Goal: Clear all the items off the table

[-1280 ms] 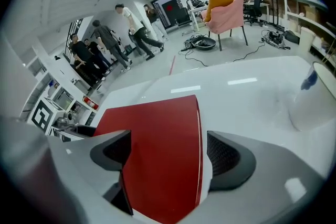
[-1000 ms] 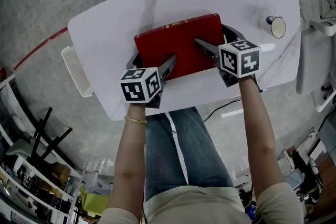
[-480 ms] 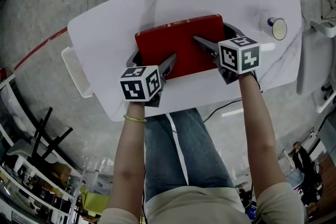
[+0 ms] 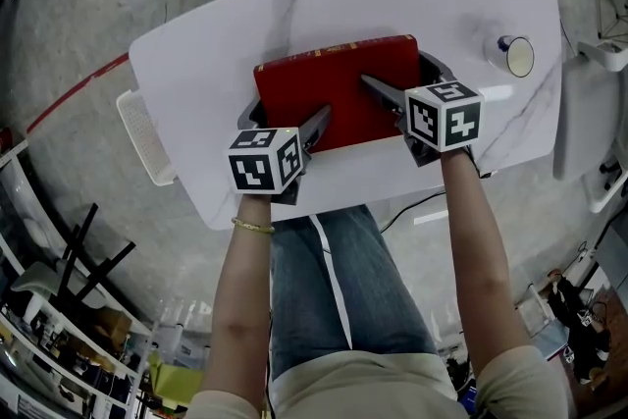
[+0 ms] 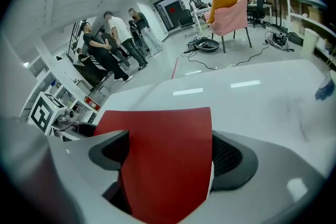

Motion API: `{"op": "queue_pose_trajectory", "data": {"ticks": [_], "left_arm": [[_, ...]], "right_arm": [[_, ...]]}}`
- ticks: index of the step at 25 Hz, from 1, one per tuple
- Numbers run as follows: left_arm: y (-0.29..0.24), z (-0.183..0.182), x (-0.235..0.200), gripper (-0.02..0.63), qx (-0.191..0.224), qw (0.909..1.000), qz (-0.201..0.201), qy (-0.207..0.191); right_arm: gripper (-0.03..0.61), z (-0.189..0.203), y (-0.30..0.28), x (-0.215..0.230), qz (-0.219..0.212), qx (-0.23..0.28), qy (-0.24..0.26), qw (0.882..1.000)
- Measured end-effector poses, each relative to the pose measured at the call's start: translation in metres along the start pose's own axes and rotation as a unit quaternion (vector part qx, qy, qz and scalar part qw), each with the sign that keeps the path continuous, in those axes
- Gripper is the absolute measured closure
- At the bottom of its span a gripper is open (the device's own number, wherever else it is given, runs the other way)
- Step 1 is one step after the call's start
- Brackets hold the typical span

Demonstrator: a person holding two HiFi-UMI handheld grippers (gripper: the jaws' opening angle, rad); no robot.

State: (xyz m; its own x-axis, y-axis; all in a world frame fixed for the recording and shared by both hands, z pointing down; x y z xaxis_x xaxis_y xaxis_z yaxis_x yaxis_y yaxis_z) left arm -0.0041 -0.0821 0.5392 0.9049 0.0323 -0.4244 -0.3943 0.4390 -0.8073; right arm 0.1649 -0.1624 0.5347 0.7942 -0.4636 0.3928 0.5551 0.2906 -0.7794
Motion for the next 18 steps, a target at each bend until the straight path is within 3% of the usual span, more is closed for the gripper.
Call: {"op": "queue_pose_trajectory", "data": {"ticks": [18], "left_arm": [[0.055, 0.009, -0.008, 0.114, 0.036, 0.9993, -0.008, 0.003]], "right_arm": [[0.098, -0.015, 0.03, -0.06, 0.016, 0.036, 0.06, 0.997]]}}
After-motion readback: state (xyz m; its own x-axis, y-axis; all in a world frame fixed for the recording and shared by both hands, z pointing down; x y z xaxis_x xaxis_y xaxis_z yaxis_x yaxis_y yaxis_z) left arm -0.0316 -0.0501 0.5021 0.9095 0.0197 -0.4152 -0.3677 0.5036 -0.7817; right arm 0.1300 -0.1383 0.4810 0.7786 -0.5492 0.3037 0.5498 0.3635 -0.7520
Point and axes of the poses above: the fingertips, and each gripper's own axes: y backward along the fingers, x to its right, z out of its underside, the point moved 3 cm from there along y, backward along the fingers, and after that the axes turned 2 degrees about x, right-handed, at the moved point
